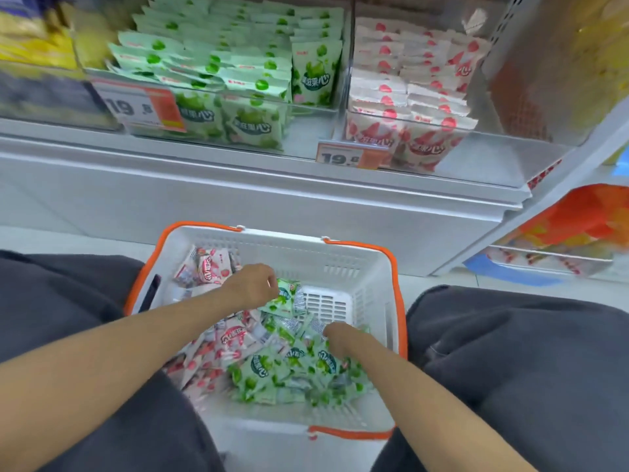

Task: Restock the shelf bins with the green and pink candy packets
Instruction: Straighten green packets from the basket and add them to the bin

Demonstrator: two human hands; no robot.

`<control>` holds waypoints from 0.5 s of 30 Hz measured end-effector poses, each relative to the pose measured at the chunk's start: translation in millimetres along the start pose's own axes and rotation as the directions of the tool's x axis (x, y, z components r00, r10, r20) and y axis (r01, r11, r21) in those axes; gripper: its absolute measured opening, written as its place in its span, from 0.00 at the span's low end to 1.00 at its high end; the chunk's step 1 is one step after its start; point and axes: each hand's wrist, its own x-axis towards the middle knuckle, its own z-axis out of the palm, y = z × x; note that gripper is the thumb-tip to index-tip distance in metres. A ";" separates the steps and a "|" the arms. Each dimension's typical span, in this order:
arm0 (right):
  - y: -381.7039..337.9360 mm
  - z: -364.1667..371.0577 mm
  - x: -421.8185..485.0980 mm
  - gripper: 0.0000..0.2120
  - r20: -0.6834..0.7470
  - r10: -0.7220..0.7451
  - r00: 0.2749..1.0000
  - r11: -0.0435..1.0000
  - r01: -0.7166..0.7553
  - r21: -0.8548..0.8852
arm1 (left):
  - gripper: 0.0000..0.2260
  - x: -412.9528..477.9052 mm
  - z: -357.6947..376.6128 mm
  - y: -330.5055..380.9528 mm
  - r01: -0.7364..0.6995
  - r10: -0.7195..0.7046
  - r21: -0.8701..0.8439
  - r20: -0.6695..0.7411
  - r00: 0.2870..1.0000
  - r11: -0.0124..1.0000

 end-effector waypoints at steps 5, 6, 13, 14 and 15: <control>-4.5 37.2 15.9 0.32 -0.110 -0.166 0.980 0.934 0.120 -0.336 | 0.10 0.2 5.1 -5.5 0.010 -0.012 0.030 0.072 0.997 0.999; -7.2 40.5 19.5 0.34 -0.110 -0.167 0.980 0.927 0.118 -0.356 | 0.09 1.6 5.0 -6.7 0.018 -0.020 0.025 0.084 0.996 1.000; -7.5 1.6 5.9 0.14 -0.109 -0.131 0.985 0.980 0.112 -0.164 | 0.04 -0.5 1.6 -7.7 0.039 -0.038 -0.003 0.206 0.978 0.999; -4.4 -14.7 1.1 0.13 -0.130 -0.107 0.986 0.993 0.100 -0.058 | 0.04 -1.4 -0.3 -7.9 0.055 -0.052 -0.010 0.204 0.978 0.998; -2.5 -34.6 -6.5 0.13 -0.158 -0.100 0.982 0.993 0.109 0.052 | 0.05 -3.3 -3.2 -7.3 0.075 -0.069 -0.021 0.199 0.978 0.997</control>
